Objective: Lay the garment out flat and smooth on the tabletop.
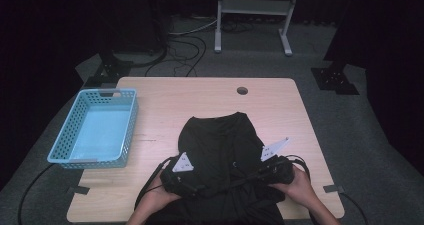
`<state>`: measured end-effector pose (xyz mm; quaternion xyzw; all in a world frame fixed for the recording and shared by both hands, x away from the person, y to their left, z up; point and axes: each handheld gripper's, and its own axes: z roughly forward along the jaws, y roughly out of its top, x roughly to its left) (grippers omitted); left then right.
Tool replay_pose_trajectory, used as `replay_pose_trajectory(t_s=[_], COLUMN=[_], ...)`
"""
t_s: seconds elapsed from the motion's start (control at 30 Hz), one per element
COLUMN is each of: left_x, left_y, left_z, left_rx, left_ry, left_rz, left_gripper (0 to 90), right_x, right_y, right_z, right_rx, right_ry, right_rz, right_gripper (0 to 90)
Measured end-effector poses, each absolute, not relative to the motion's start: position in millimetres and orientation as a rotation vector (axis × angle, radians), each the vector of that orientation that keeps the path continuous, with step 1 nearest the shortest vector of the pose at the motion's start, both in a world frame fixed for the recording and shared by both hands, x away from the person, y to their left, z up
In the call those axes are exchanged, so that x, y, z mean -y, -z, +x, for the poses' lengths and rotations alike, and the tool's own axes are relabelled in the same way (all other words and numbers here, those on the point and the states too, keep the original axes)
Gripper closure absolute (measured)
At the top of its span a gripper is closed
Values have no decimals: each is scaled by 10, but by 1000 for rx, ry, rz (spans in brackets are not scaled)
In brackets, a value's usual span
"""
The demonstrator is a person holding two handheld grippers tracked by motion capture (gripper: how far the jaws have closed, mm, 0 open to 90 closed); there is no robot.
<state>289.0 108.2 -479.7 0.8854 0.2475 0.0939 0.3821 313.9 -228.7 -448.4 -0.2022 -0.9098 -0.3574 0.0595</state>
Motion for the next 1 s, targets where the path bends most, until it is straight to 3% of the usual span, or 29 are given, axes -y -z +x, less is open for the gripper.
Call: replay_pose_trajectory(t_s=[1.0], left_x=[-1075], left_y=[4796], left_z=[2888], left_rx=[-635], left_ry=[-247], left_rz=[2260], left_gripper=[89], right_x=[2974], right_y=[4388], right_z=[3181], right_rx=[2778], right_ry=[1089], right_rz=[-828], right_gripper=[847])
